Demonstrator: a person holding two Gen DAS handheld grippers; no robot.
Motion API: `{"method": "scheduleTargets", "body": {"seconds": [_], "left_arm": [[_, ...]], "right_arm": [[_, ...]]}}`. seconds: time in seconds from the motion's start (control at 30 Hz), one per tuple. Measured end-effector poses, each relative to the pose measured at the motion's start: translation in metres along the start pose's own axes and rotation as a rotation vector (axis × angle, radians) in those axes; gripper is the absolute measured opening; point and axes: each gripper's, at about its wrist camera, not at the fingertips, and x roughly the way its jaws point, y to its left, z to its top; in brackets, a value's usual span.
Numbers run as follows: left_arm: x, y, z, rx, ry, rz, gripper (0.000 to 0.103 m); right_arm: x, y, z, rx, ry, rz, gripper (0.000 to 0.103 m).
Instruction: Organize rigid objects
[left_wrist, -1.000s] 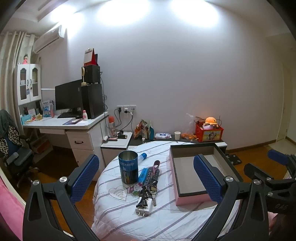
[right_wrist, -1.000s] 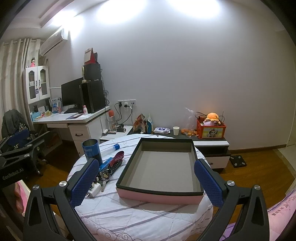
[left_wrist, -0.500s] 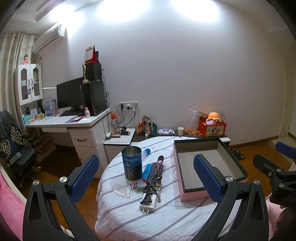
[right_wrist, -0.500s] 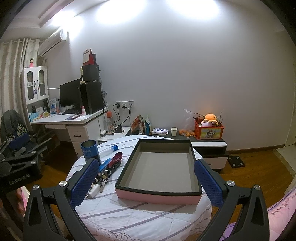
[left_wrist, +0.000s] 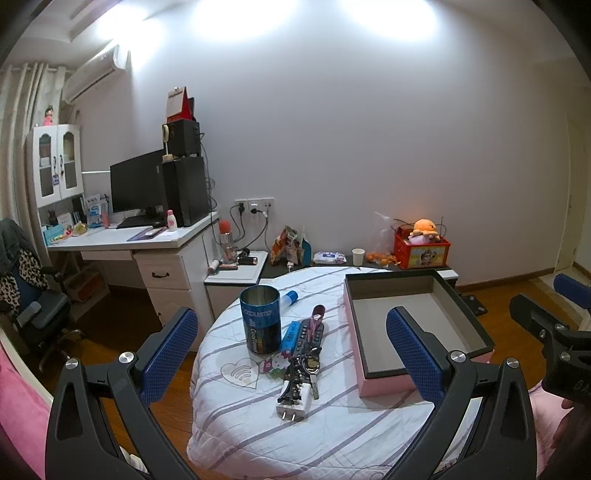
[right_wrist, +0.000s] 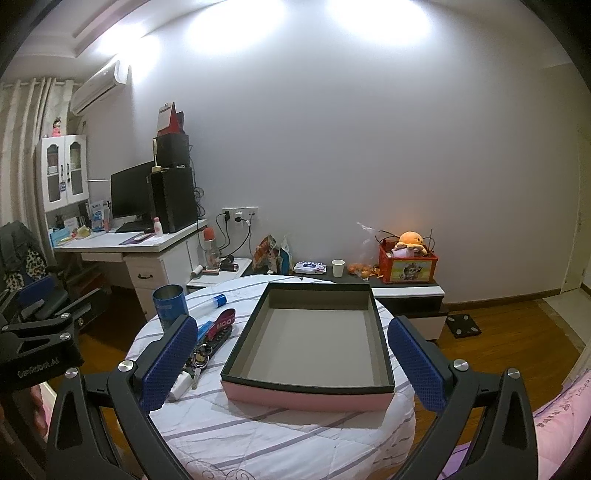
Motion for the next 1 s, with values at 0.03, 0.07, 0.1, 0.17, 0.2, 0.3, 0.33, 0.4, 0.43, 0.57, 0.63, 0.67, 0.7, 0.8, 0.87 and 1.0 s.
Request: {"method": "scheduleTargets", "body": {"seconds": [0.03, 0.07, 0.1, 0.17, 0.2, 0.3, 0.33, 0.4, 0.43, 0.57, 0.63, 0.67, 0.7, 0.8, 0.87, 1.0], "left_arm": [[0.001, 0.0, 0.0, 0.0, 0.001, 0.002, 0.103], [0.001, 0.0, -0.001, -0.001, 0.001, 0.001, 0.103], [0.001, 0.0, -0.001, -0.002, 0.002, 0.0, 0.103], [0.001, 0.0, -0.001, -0.003, 0.001, -0.003, 0.103], [0.002, 0.0, -0.001, -0.003, 0.003, -0.003, 0.103], [0.002, 0.0, -0.002, 0.001, 0.005, -0.001, 0.103], [0.002, 0.001, -0.003, 0.002, 0.007, 0.0, 0.103], [0.002, 0.002, -0.003, 0.002, 0.007, 0.0, 0.103], [0.002, 0.002, -0.004, 0.004, 0.009, 0.001, 0.103], [0.002, 0.003, -0.005, 0.011, 0.01, 0.007, 0.103], [0.002, 0.004, -0.007, 0.013, 0.01, 0.009, 0.103], [0.001, 0.005, -0.007, 0.013, 0.01, 0.006, 0.103], [0.001, 0.005, -0.008, 0.009, 0.01, 0.005, 0.103], [0.001, 0.004, -0.008, 0.011, 0.012, 0.007, 0.103], [0.002, 0.004, -0.007, 0.011, 0.014, 0.007, 0.103], [0.001, 0.005, -0.008, 0.012, 0.013, 0.007, 0.103]], "right_arm": [[0.0, 0.0, 0.0, 0.0, -0.001, -0.001, 0.103], [0.0, 0.0, 0.0, -0.001, -0.002, -0.001, 0.103], [0.0, 0.0, 0.001, -0.002, -0.002, 0.0, 0.103], [0.0, 0.0, 0.0, -0.001, -0.002, -0.002, 0.103], [0.0, 0.0, 0.0, -0.004, 0.0, -0.002, 0.103], [-0.001, 0.001, 0.001, -0.007, 0.001, -0.001, 0.103], [0.001, 0.002, 0.002, -0.007, 0.003, 0.0, 0.103], [0.002, 0.002, 0.002, -0.01, 0.006, 0.0, 0.103], [0.002, 0.004, 0.002, -0.01, 0.007, 0.0, 0.103], [0.003, 0.004, 0.002, -0.011, 0.01, 0.0, 0.103], [0.003, 0.006, 0.001, -0.014, 0.009, -0.001, 0.103], [0.002, 0.007, 0.0, -0.014, 0.009, -0.001, 0.103], [0.002, 0.008, 0.0, -0.015, 0.01, 0.0, 0.103], [0.003, 0.008, 0.0, -0.016, 0.011, -0.002, 0.103], [0.003, 0.009, -0.001, -0.016, 0.013, -0.002, 0.103], [0.003, 0.01, -0.002, -0.016, 0.015, -0.003, 0.103]]}}
